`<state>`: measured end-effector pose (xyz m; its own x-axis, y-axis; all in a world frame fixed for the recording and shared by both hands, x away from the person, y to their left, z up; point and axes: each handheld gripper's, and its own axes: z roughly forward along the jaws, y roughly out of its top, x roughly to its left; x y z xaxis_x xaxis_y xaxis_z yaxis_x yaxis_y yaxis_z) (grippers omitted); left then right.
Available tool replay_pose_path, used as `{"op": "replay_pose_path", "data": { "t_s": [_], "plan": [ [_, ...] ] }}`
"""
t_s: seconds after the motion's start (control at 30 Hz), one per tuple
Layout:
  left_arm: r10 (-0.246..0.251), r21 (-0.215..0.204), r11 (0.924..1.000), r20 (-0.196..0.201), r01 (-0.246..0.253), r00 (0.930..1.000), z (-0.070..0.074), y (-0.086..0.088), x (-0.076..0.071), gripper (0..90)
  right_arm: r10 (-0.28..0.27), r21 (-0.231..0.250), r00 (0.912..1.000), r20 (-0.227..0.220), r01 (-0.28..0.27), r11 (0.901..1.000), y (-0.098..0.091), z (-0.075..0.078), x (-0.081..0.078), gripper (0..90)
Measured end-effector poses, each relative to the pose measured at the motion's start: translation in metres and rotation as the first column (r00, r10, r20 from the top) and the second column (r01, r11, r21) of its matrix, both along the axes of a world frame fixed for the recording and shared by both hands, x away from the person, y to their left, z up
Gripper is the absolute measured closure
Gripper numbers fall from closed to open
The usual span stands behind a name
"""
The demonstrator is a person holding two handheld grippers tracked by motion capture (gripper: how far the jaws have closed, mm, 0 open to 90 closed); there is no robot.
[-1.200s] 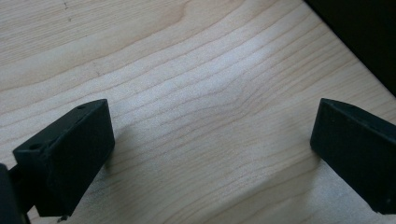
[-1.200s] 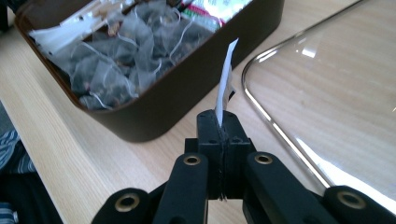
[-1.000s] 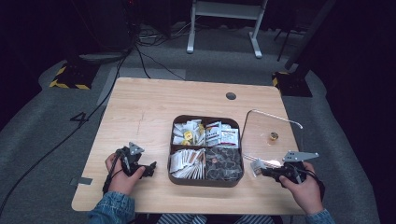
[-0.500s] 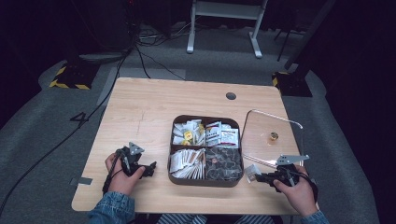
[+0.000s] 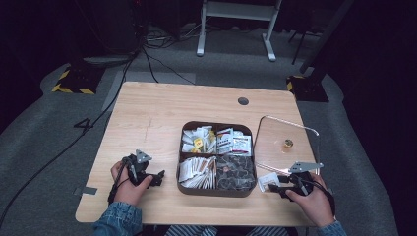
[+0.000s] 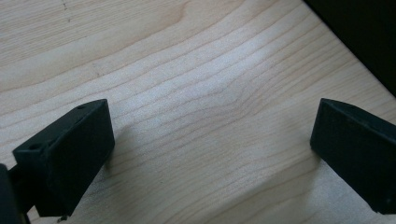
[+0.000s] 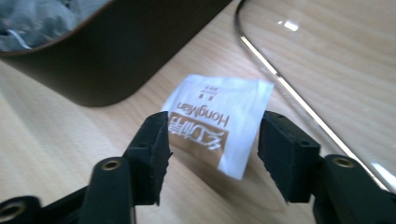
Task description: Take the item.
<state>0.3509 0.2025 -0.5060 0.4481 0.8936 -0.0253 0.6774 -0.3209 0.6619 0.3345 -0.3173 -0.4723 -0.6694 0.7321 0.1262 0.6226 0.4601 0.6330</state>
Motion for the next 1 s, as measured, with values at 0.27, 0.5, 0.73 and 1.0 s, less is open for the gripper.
{"op": "replay_pose_path", "data": {
  "t_s": [0.27,0.5,0.73,1.0],
  "plan": [
    [0.0,0.0,1.0,0.0,0.0,1.0,0.0,0.0,0.0,0.1,-0.031,0.006,0.9966,0.077,0.031,0.9995,-0.005,0.006,0.001,39.2],
    [0.001,-0.002,1.0,-0.001,-0.001,1.0,0.0,0.0,0.0,0.1,-0.05,0.029,0.9922,0.115,0.047,0.9985,-0.01,0.014,0.002,39.2],
    [0.001,-0.002,1.0,-0.001,-0.001,1.0,0.0,0.0,0.0,0.1,-0.069,0.046,0.986,0.152,0.063,0.997,-0.013,0.023,0.003,39.2],
    [0.001,0.0,1.0,0.001,-0.001,1.0,0.0,0.0,0.0,0.1,-0.087,0.071,0.9793,0.183,0.076,0.9946,-0.016,0.034,0.007,39.3]
  ]
}}
